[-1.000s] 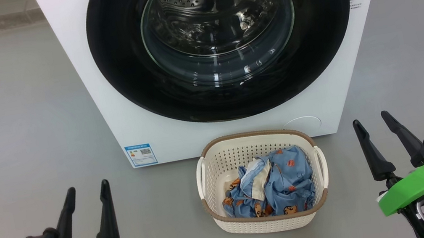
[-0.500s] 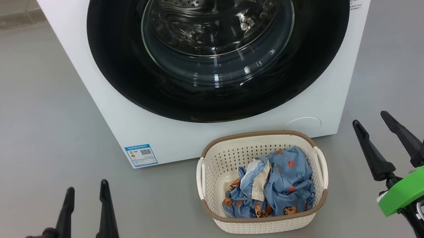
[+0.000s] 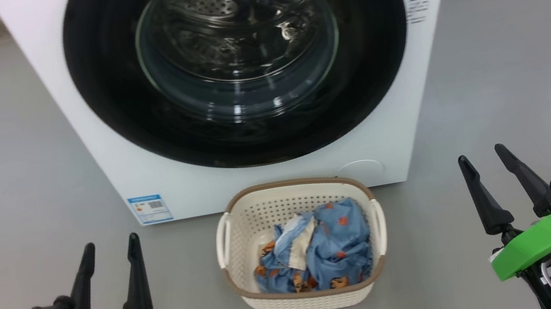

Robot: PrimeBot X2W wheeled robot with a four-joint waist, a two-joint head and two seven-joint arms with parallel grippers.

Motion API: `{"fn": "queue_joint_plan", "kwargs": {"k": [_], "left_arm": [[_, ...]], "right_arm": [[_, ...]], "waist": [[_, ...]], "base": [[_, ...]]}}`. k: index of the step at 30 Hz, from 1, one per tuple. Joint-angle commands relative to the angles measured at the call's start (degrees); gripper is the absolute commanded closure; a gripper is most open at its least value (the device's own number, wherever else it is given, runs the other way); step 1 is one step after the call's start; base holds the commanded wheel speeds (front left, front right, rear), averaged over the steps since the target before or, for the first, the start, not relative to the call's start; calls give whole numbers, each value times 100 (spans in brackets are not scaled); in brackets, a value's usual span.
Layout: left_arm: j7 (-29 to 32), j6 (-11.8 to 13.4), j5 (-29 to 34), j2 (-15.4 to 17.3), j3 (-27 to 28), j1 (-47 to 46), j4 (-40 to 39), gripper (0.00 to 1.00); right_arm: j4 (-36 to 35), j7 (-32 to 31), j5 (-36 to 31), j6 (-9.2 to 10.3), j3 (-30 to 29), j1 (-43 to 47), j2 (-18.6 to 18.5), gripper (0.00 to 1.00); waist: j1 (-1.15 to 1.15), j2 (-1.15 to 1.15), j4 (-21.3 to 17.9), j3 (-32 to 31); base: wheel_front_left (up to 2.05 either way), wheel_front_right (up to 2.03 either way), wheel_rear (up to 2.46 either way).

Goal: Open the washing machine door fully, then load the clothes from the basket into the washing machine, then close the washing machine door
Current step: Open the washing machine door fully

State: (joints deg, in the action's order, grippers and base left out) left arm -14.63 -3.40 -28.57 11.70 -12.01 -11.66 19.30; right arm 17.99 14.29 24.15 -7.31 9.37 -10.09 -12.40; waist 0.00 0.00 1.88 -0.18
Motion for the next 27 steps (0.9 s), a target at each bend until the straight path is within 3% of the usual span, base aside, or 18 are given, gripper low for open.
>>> {"fn": "queue_joint_plan", "kwargs": {"k": [1, 13, 27], "left_arm": [[-37, 28, 40, 153, 212, -226, -78, 0], [-37, -81, -64, 123, 245, -224, -86, 0], [-37, -108, -35, 92, 276, -229, -60, 0]], "right_arm": [[-121, 71, -10, -18, 100, -225, -58, 0], [-133, 71, -9, -18, 67, -216, -50, 0], [-132, 71, -3, -18, 60, -206, -57, 0]], "waist": [[0, 0, -2, 2], [0, 0, -9, 11], [0, 0, 4, 2]], "base": [[123, 123, -246], [96, 96, -192], [12, 12, -24]]}}
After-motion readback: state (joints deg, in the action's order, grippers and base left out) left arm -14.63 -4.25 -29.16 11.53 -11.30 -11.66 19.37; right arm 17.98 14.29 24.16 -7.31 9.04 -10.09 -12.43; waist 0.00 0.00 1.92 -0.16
